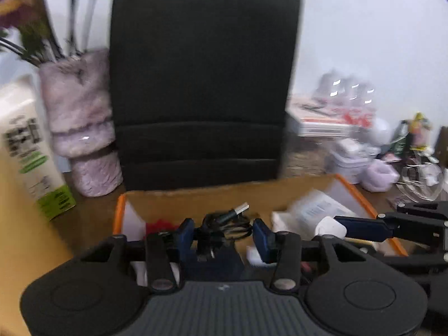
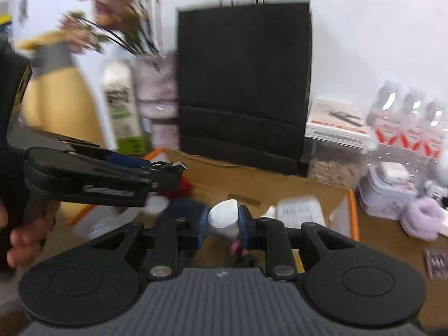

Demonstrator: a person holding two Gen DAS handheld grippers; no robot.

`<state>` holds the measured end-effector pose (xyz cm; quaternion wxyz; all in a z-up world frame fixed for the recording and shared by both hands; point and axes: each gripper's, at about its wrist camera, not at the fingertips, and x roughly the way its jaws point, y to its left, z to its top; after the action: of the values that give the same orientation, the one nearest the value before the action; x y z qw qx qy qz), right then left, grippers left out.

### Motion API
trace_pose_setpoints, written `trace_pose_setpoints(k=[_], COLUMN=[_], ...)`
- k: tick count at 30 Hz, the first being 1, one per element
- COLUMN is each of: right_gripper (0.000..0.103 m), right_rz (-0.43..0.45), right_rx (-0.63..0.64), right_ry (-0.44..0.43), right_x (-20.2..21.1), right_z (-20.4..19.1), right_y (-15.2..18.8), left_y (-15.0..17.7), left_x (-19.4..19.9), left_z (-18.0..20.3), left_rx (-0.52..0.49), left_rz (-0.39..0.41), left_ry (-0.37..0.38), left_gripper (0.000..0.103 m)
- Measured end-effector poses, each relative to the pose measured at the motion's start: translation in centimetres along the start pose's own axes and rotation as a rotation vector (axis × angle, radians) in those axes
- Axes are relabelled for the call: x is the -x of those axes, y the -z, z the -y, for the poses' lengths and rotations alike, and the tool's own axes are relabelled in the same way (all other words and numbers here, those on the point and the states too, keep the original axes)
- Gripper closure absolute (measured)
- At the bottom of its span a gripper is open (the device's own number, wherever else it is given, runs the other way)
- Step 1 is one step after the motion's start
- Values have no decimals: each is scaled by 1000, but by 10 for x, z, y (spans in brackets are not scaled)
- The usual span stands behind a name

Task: Organize objects
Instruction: 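Carry cable and cap into the cardboard box and open both tools, then withdraw both open tools from the box back over the table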

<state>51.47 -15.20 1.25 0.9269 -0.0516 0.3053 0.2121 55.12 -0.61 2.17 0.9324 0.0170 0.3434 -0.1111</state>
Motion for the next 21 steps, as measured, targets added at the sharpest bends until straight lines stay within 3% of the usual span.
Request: trace_pose_setpoints(k=[1,4,8,15,21], right_gripper=[64,62,62,49,39], right_rz=[-20,-39,-4,71,118], right_rx=[0,7,-30,-16,-6], right_ry=[20,57,26,34,17], right_x=[-18,-43,-34,24,107], right_z=[4,12,25,28,-1], right_y=[-4,-3,-3,-10,27], left_y=[-1,-3,-2,-2,45], left_x=[-14,-42,-36,57,160], left_z=[-2,-5,-18,-4,24], left_rx=[-25,-86,-1,-19,-74], left_rz=[-9,17,17,162,279], left_ry=[0,-86,-81,-94,-5], left_gripper=[43,40,37,26,16])
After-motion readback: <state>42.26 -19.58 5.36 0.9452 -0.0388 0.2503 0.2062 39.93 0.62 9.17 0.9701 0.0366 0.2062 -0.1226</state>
